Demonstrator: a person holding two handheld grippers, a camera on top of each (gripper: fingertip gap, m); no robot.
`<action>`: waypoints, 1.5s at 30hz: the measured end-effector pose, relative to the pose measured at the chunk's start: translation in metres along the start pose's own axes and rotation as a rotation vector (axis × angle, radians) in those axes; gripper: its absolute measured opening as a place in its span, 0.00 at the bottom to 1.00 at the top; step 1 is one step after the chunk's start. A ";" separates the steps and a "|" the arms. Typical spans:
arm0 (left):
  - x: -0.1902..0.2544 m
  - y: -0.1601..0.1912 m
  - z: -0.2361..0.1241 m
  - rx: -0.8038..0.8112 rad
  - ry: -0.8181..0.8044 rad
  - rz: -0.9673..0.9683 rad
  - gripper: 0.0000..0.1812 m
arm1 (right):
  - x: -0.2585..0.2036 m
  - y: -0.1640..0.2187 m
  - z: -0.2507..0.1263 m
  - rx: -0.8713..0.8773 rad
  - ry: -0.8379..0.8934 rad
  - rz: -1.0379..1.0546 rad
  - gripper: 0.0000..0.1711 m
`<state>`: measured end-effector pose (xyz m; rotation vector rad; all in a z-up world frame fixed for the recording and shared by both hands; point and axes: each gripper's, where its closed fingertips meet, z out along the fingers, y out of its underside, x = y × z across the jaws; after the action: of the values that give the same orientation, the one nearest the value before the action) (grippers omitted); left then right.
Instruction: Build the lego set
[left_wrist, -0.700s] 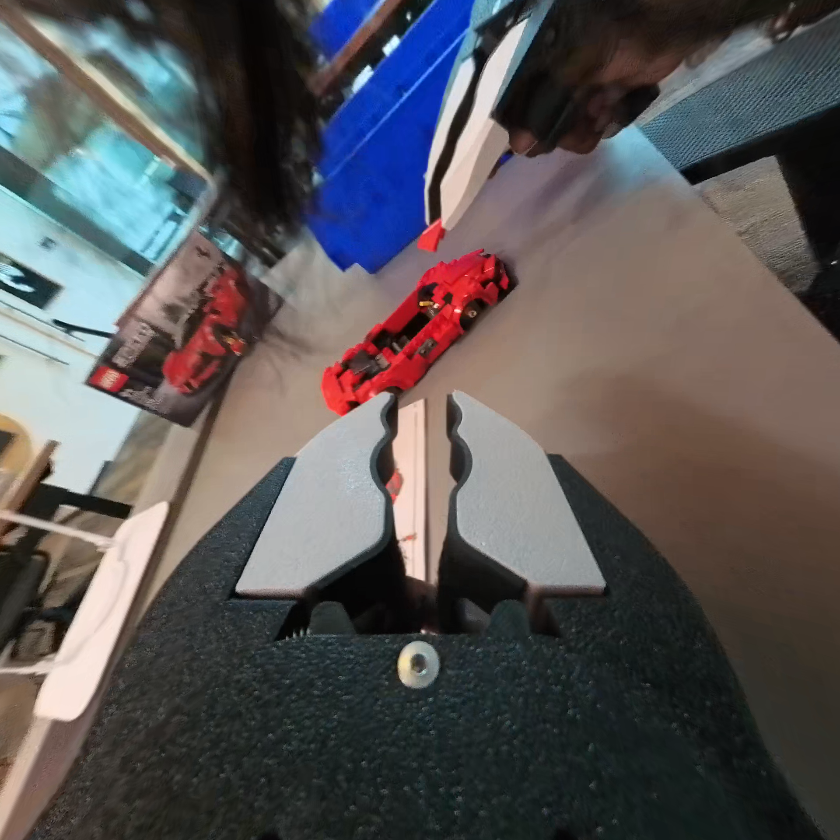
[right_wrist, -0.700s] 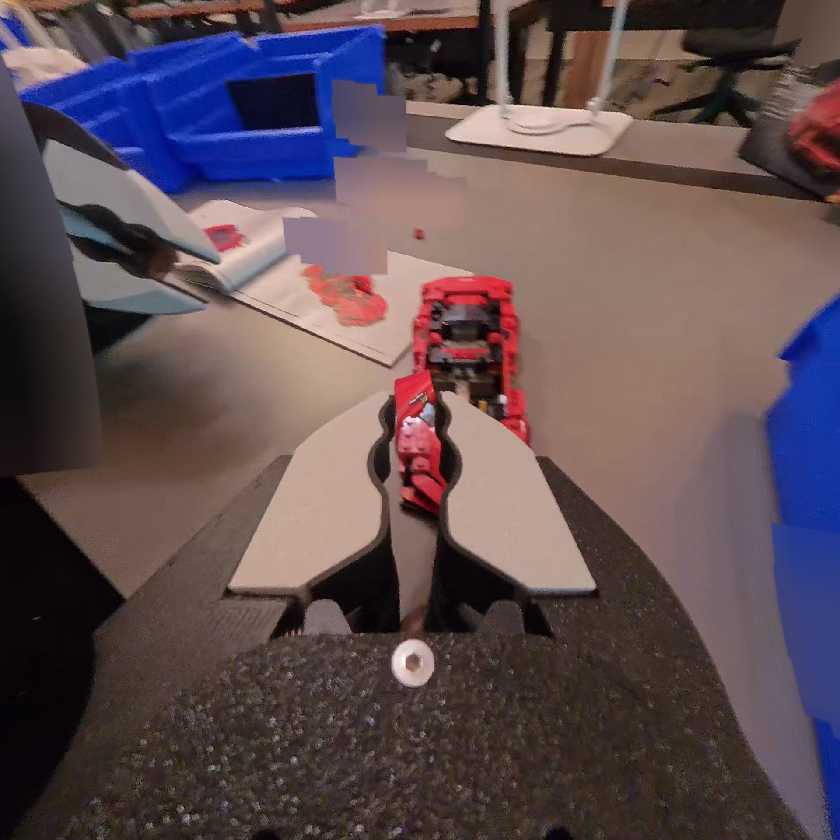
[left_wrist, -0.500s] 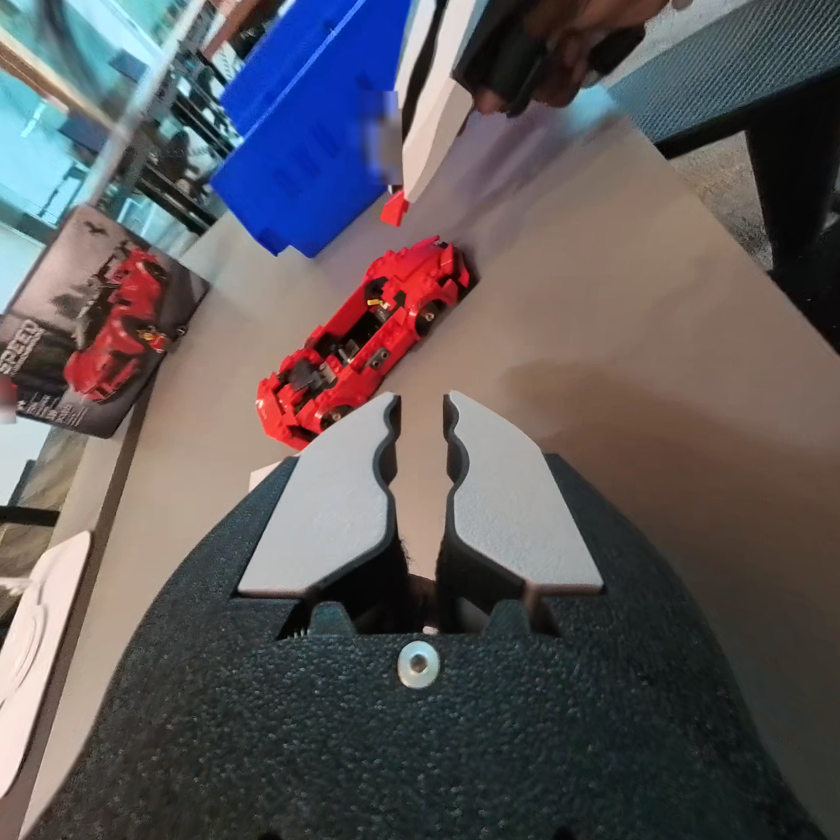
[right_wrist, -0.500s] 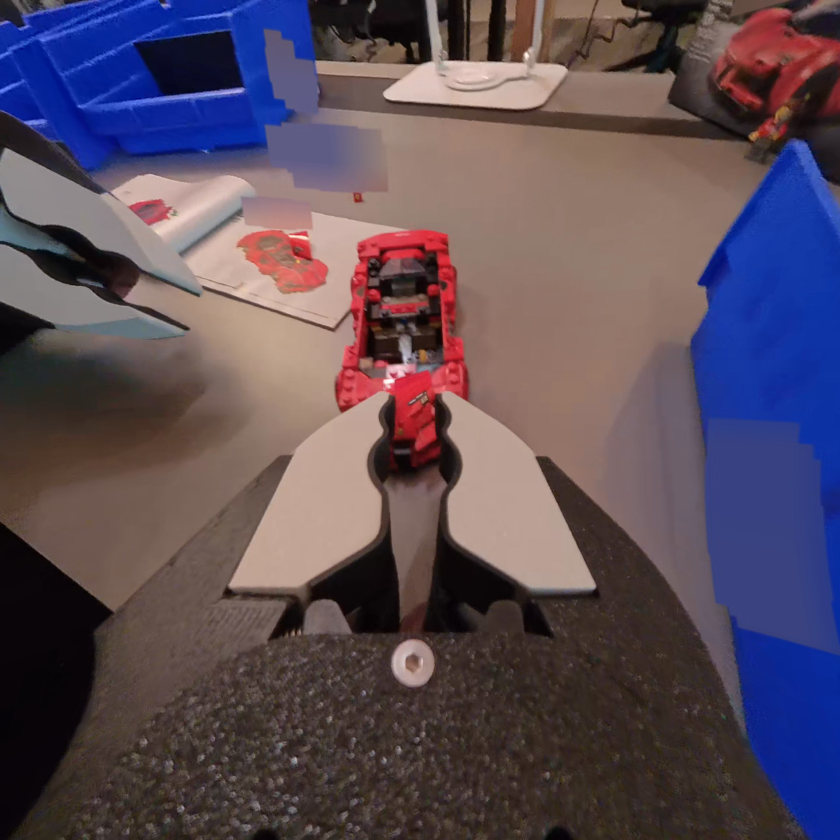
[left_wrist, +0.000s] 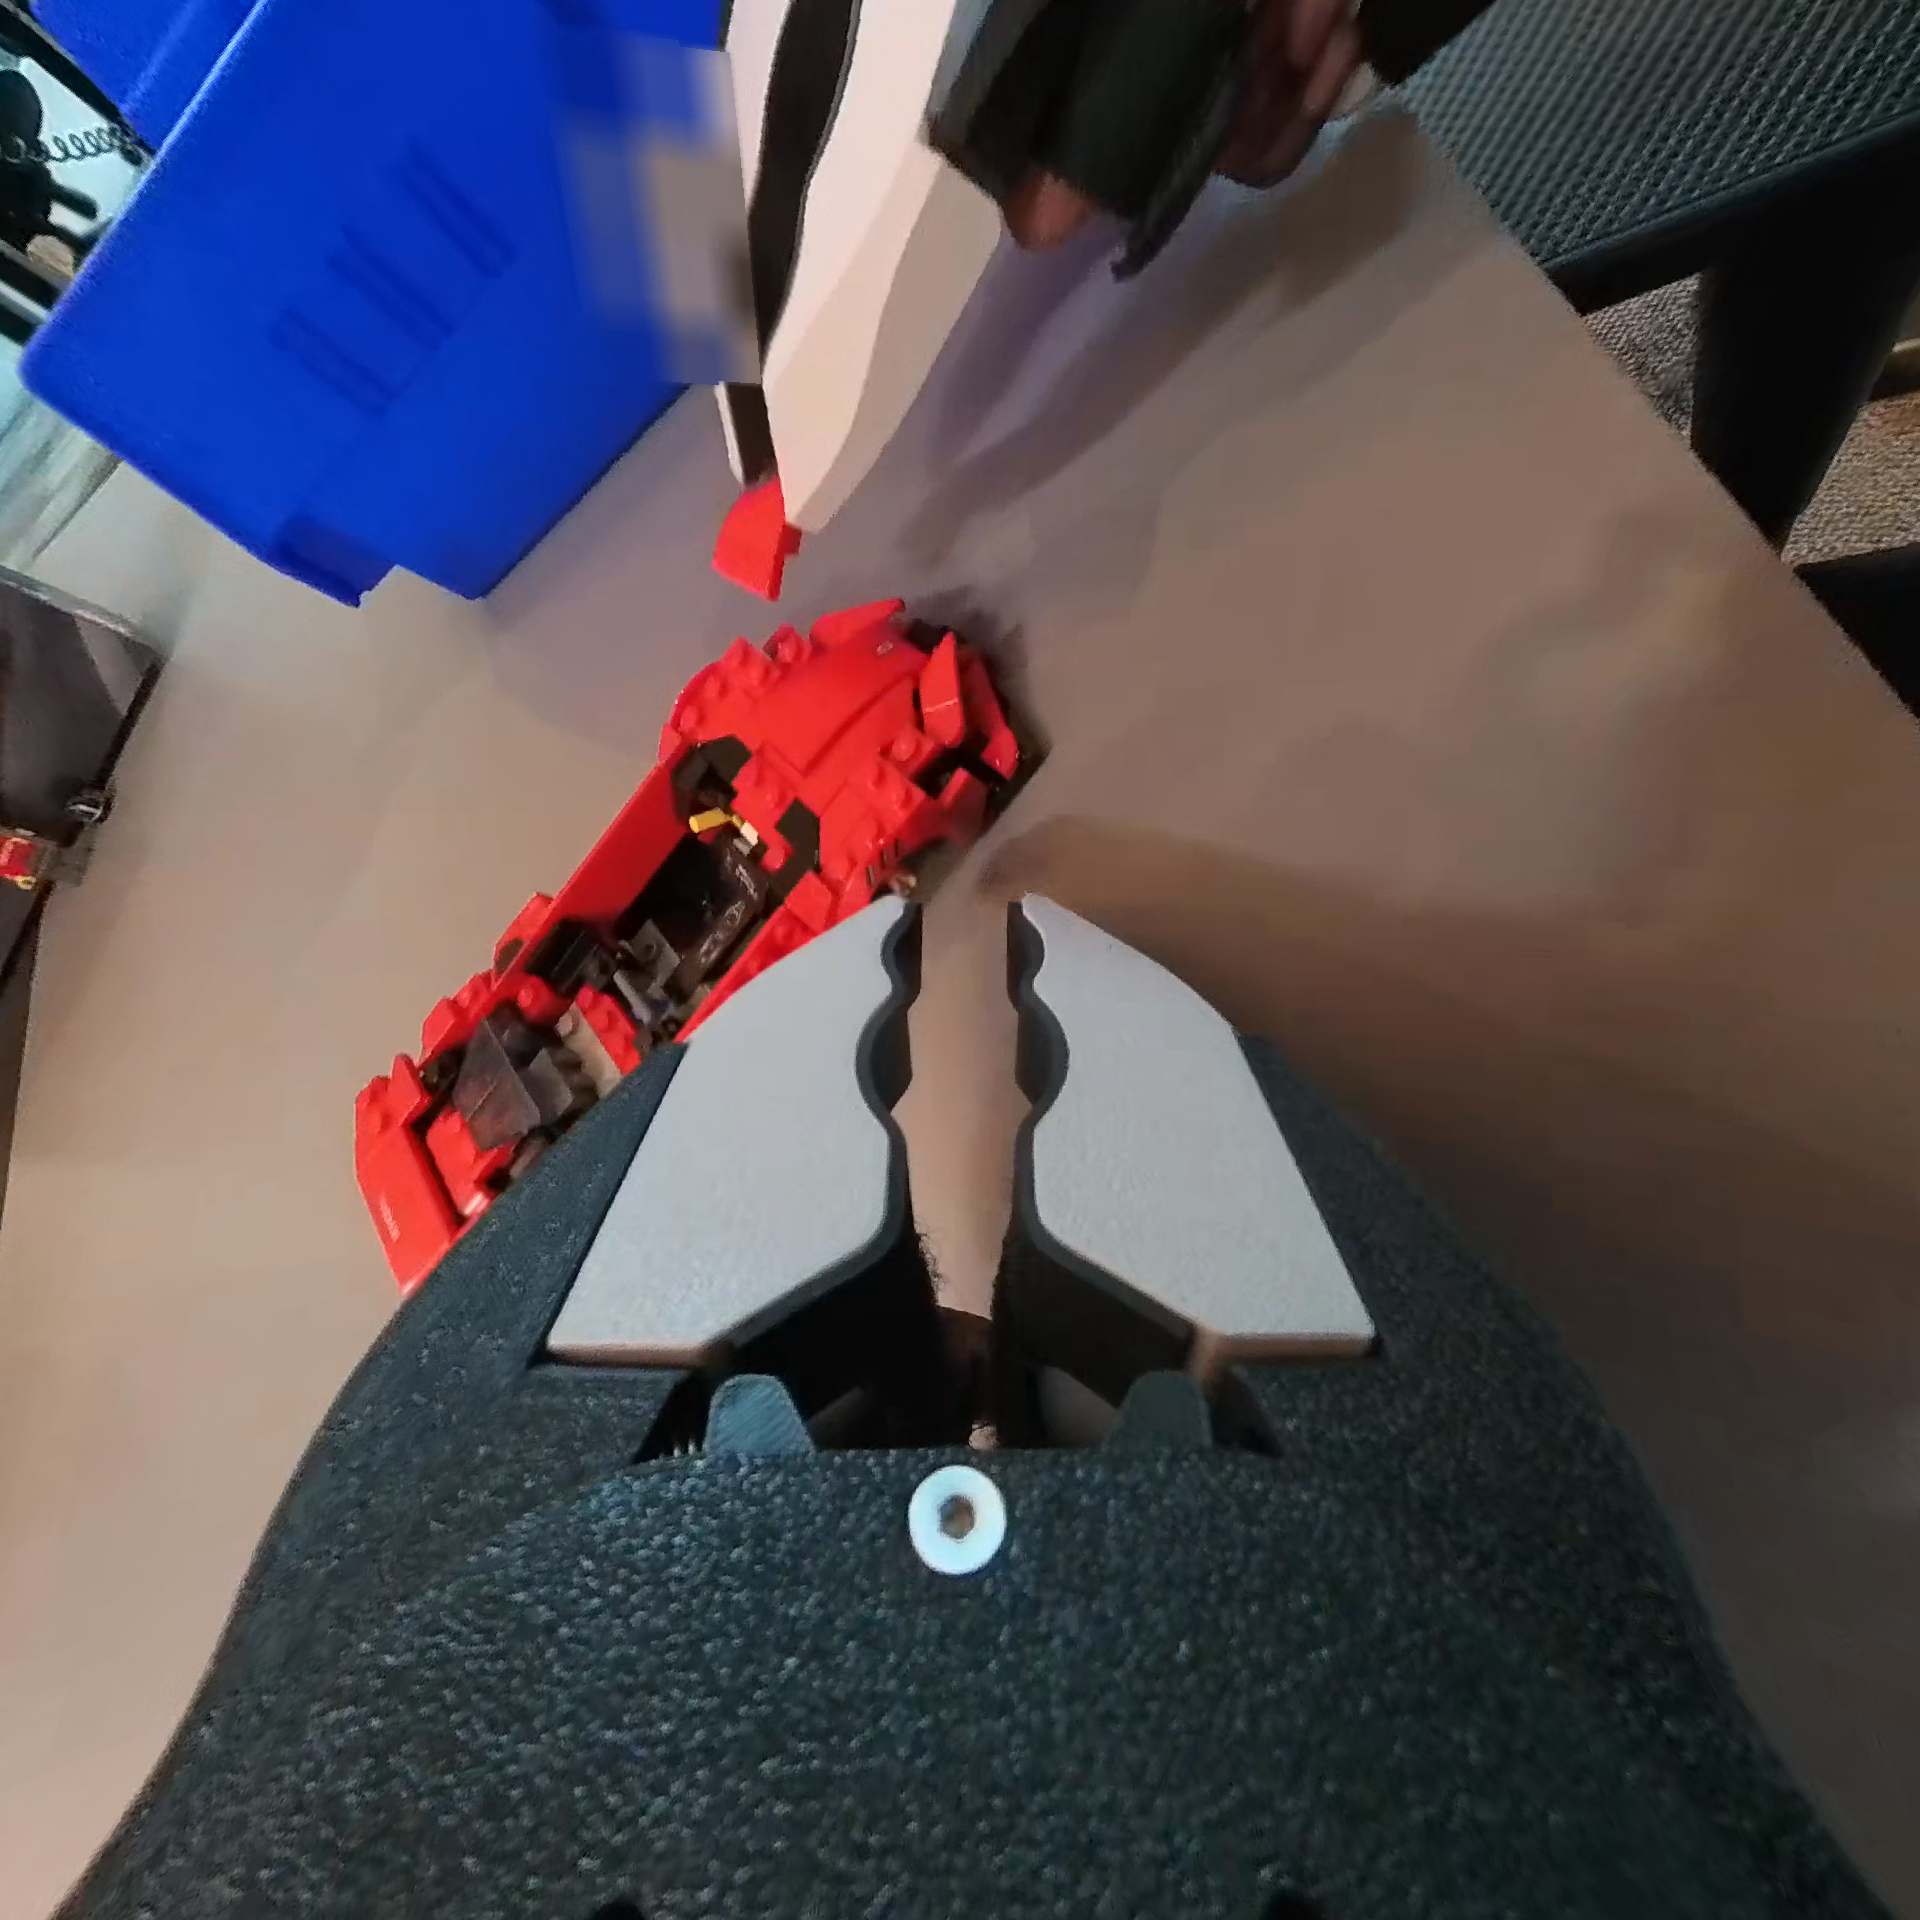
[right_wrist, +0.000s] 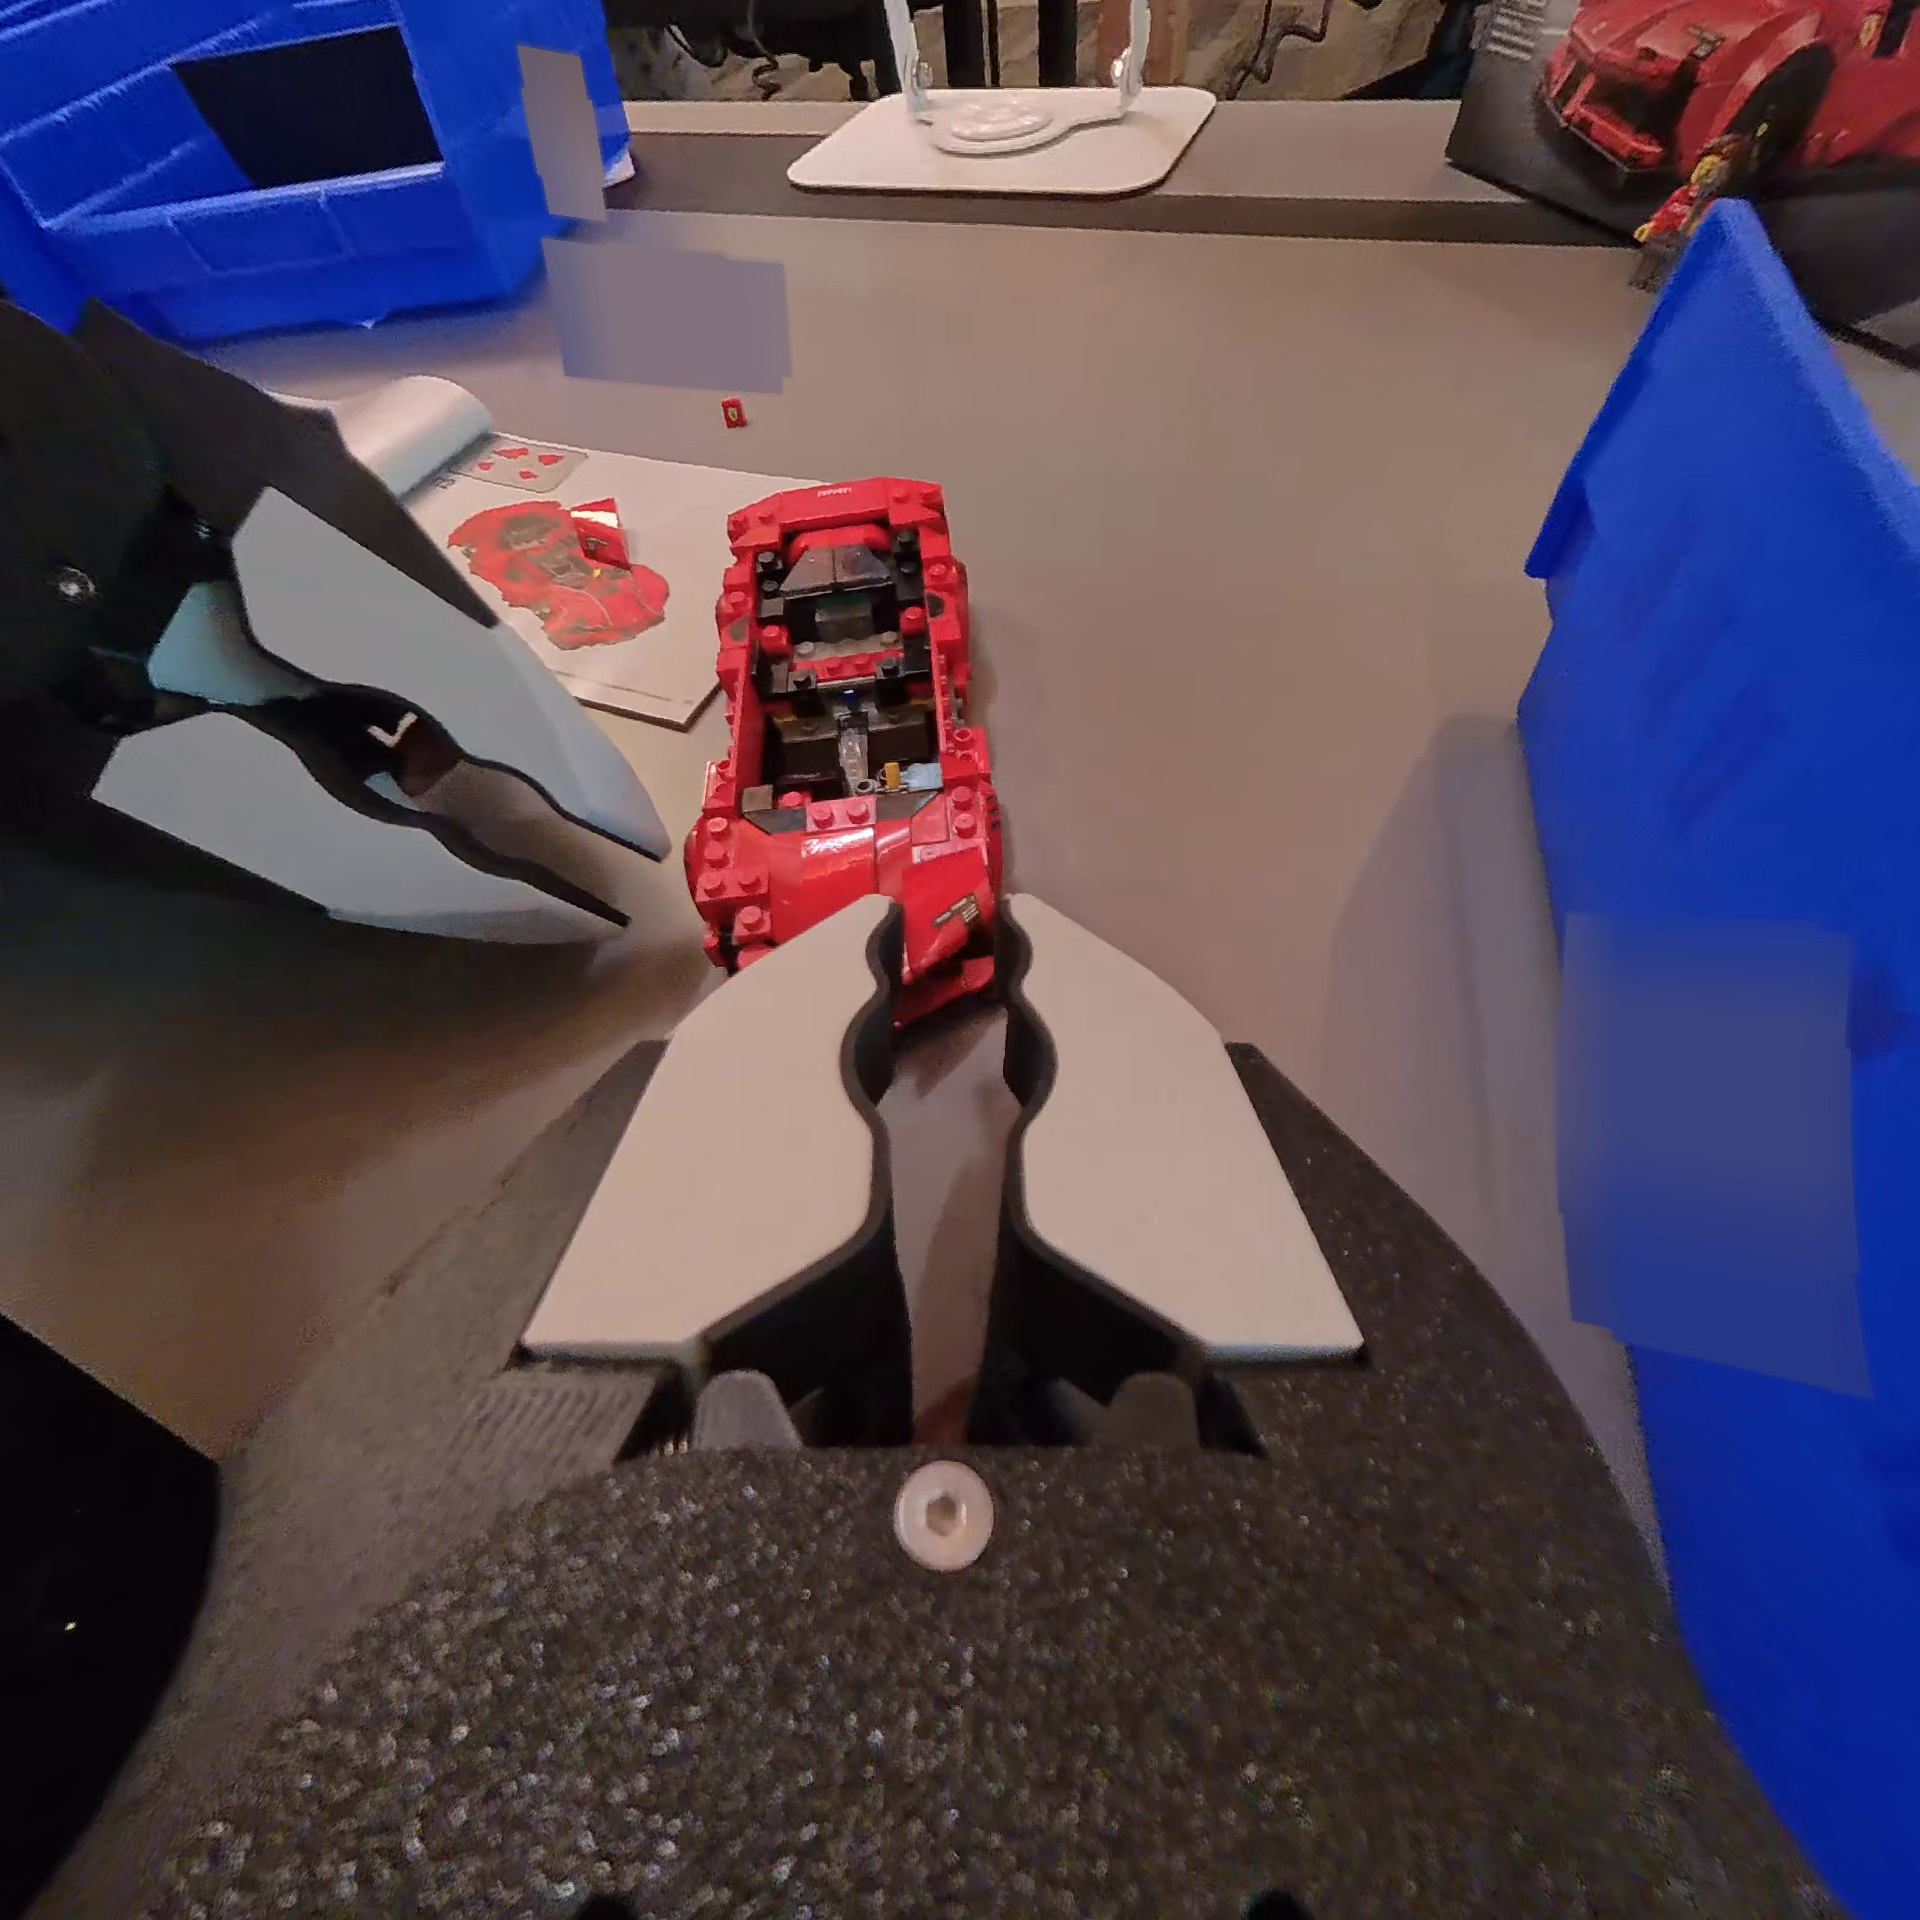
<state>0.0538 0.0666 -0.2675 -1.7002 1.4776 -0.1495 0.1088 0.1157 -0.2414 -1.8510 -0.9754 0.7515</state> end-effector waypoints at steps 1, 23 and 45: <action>0.000 -0.001 0.002 0.004 0.003 0.000 0.08 | -0.001 0.001 0.002 -0.006 0.001 -0.004 0.10; 0.015 -0.008 -0.005 0.035 -0.032 -0.010 0.10 | 0.005 -0.005 0.013 0.000 -0.005 -0.029 0.10; 0.037 -0.016 0.000 0.073 -0.060 0.140 0.10 | 0.007 -0.006 0.012 0.009 0.002 -0.022 0.10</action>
<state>0.0766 0.0338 -0.2722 -1.5248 1.5226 -0.0763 0.1010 0.1281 -0.2418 -1.8308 -0.9877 0.7394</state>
